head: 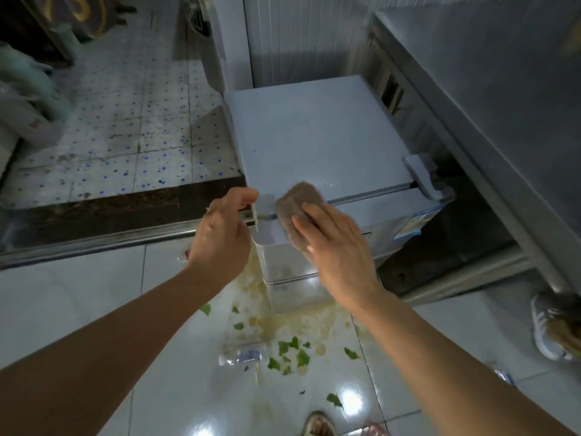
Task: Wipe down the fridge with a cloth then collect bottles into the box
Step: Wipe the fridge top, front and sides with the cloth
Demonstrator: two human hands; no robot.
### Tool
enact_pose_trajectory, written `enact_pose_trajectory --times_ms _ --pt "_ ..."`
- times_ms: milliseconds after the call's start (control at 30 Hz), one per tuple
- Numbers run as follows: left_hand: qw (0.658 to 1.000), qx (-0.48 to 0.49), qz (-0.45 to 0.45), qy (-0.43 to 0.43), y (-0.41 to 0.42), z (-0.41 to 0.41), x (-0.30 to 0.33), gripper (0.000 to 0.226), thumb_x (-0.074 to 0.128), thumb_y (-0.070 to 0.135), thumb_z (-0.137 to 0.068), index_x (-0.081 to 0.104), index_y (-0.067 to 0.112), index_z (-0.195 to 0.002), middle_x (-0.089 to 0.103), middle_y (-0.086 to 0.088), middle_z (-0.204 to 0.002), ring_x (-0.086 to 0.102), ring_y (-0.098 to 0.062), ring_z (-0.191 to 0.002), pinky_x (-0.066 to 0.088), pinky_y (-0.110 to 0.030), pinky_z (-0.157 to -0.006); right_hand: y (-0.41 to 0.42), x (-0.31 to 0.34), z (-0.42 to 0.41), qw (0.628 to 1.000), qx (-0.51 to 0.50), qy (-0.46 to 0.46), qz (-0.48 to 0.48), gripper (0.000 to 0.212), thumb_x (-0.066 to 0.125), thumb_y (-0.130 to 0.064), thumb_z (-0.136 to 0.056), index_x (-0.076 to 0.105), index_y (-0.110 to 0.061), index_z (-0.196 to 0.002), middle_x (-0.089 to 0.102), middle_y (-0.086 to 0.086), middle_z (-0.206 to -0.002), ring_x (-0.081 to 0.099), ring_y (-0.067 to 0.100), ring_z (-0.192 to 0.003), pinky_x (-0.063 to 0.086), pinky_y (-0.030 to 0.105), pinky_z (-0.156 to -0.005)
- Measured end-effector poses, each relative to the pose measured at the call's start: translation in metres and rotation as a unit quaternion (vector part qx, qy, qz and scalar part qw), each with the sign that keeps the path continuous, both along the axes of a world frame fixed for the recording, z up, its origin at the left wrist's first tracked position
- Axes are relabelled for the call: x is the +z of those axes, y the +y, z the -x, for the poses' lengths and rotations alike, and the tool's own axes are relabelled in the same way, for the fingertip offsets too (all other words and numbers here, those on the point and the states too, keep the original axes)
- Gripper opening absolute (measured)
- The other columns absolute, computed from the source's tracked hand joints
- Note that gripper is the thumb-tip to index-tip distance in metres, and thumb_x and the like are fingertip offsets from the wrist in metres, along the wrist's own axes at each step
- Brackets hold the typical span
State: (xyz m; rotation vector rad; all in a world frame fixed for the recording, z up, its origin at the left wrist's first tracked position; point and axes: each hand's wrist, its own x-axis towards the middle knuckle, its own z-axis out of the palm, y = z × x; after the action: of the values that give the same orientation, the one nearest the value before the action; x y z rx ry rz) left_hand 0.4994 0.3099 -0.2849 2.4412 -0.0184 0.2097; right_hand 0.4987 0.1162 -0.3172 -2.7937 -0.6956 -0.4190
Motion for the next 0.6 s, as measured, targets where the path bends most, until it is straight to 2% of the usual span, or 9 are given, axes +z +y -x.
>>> enact_pose_trajectory --times_ms 100,167,233,333,467,600 --pt "0.999 -0.020 -0.026 -0.018 -0.012 0.006 -0.010 0.050 0.046 -0.007 -0.082 0.051 0.021 -0.123 0.058 -0.006 -0.121 0.051 -0.024 -0.113 0.042 -0.036 -0.095 -0.051 -0.002 -0.007 0.996 -0.067 -0.012 0.053 0.075 0.081 -0.011 -0.065 0.050 -0.012 -0.133 0.051 0.013 -0.137 0.049 0.036 -0.125 0.034 0.050 -0.105" --pt "0.996 -0.055 -0.053 -0.051 -0.018 0.011 -0.017 0.049 0.052 -0.009 -0.076 0.057 0.017 -0.117 0.062 -0.005 -0.115 0.054 -0.025 -0.108 0.038 -0.035 -0.096 -0.080 -0.002 -0.012 0.990 -0.108 0.004 0.095 0.083 0.081 -0.018 -0.069 0.040 -0.015 -0.141 0.045 0.013 -0.143 0.040 0.039 -0.132 0.026 0.055 -0.109" --pt "0.991 -0.073 -0.075 -0.079 -0.021 0.013 -0.024 0.043 0.058 -0.010 -0.070 0.063 0.013 -0.106 0.065 -0.003 -0.108 0.057 -0.024 -0.100 0.034 -0.031 -0.092 -0.101 -0.006 -0.018 0.983 -0.150 0.024 0.098 0.088 0.080 -0.020 -0.069 0.034 -0.017 -0.144 0.039 0.012 -0.147 0.032 0.041 -0.136 0.023 0.058 -0.111" --pt "0.986 -0.069 -0.088 -0.123 -0.022 0.013 -0.031 0.032 0.059 0.001 -0.069 0.066 0.013 -0.098 0.067 0.001 -0.103 0.057 -0.022 -0.093 0.030 -0.028 -0.092 -0.113 -0.013 -0.021 0.980 -0.188 0.016 0.059 0.085 0.079 -0.017 -0.072 0.034 -0.016 -0.144 0.036 0.012 -0.149 0.028 0.042 -0.138 0.024 0.060 -0.112" --pt "0.980 -0.053 -0.059 -0.182 -0.026 0.014 -0.049 0.029 0.052 0.018 -0.072 0.067 0.014 -0.097 0.067 0.002 -0.107 0.054 -0.016 -0.098 0.037 -0.048 -0.099 -0.104 -0.033 -0.024 0.981 -0.189 -0.034 -0.017 0.072 0.067 -0.026 -0.079 0.036 -0.010 -0.142 0.035 0.014 -0.150 0.026 0.040 -0.140 0.026 0.056 -0.113" --pt "0.967 -0.034 -0.041 -0.251 -0.032 0.016 -0.072 0.035 0.054 0.019 -0.072 0.066 0.010 -0.104 0.065 0.000 -0.114 0.053 -0.019 -0.104 0.039 -0.049 -0.094 -0.101 -0.051 -0.027 0.976 -0.179 -0.085 -0.085 0.067 0.059 -0.024 -0.082 0.036 -0.008 -0.142 0.033 0.015 -0.149 0.024 0.038 -0.140 0.030 0.055 -0.112"
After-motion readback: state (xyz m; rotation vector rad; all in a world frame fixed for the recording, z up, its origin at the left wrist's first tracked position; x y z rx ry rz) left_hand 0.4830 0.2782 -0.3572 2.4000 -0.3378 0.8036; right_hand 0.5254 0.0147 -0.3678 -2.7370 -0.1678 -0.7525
